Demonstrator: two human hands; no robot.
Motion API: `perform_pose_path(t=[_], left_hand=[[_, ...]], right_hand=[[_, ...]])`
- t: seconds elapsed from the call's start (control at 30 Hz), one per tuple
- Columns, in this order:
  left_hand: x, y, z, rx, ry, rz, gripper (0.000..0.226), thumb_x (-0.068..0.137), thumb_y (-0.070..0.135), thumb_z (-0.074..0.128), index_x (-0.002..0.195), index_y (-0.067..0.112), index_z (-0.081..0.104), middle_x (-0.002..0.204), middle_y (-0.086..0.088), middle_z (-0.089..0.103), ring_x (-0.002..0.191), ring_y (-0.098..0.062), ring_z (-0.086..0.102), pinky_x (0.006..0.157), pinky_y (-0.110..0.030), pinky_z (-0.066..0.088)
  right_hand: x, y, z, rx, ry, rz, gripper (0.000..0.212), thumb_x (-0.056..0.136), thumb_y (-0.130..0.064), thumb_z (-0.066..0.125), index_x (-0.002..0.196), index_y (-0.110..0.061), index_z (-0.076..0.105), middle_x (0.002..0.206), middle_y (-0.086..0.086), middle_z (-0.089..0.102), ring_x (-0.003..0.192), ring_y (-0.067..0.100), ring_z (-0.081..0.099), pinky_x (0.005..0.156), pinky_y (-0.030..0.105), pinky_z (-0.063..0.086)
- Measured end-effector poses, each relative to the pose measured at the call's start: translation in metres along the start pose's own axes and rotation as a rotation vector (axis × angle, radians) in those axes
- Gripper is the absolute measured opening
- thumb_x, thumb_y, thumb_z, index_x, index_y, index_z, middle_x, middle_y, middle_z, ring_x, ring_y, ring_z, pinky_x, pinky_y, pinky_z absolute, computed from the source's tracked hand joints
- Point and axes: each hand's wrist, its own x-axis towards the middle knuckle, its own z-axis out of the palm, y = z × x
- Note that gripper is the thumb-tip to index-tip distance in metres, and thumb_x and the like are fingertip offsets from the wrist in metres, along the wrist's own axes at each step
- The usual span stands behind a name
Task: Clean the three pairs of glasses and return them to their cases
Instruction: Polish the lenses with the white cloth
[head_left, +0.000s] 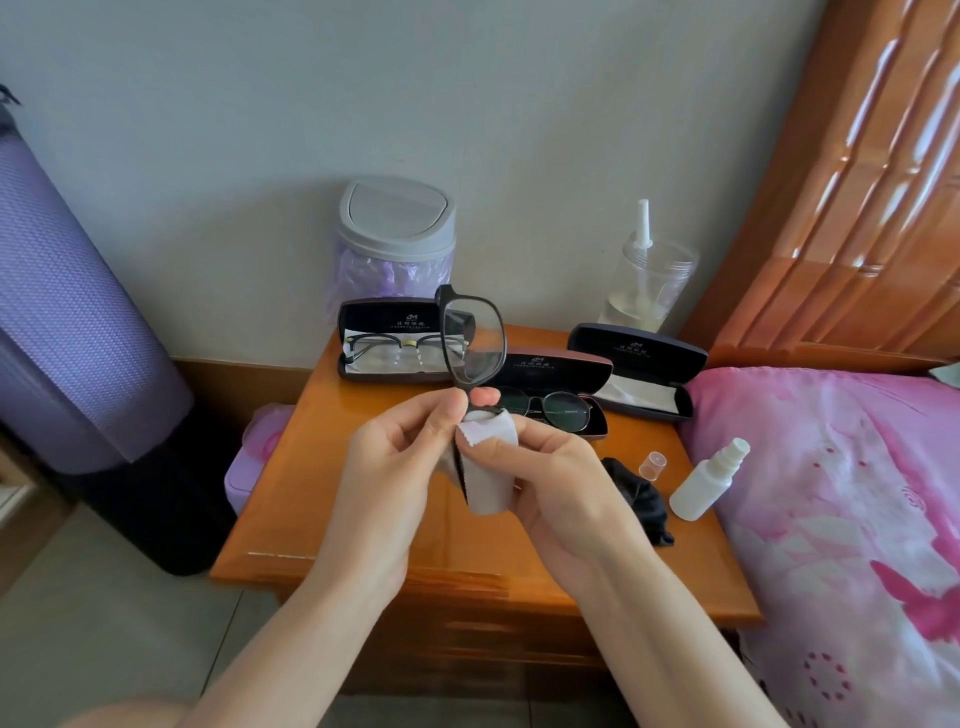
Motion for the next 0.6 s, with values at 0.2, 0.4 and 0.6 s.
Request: perform_pose_path(t=[0.2,0.4,0.6], left_hand=[[-0.001,0.004,0.000,-0.004,-0.001,0.019,0.022,0.078,0.033,0.055,0.089,0.024,0.072,0.082,0.009,0.075,0.082,-0.001,0.069,0.061,-0.010,0.050],[-0.002,0.005,-0.001,-0.067,0.043,0.018,0.021,0.078,0.032,0.054,0.084,0.024,0.073,0.082,0.007,0.076,0.083,-0.004,0.070,0.061,-0.012,0.053],[0.002,0.004,-0.006,-0.135,0.057,-0.026,0.023,0.075,0.034,0.057,0.076,0.024,0.078,0.091,0.003,0.076,0.091,-0.011,0.070,0.083,-0.028,0.054]], right_hand=[[0.000,0.005,0.005,0.063,0.030,-0.024,0.038,0.070,-0.031,0.074,0.102,-0.010,0.074,0.104,0.011,0.071,0.100,0.026,0.061,0.075,0.029,0.051],[-0.003,0.005,0.005,-0.082,0.042,-0.102,0.026,0.074,-0.032,0.073,0.094,-0.016,0.076,0.095,0.005,0.074,0.097,0.022,0.065,0.081,0.027,0.053],[-0.013,0.010,-0.002,-0.239,0.043,-0.138,0.011,0.078,-0.022,0.074,0.088,-0.018,0.076,0.086,0.004,0.074,0.083,0.018,0.065,0.065,0.015,0.051]])
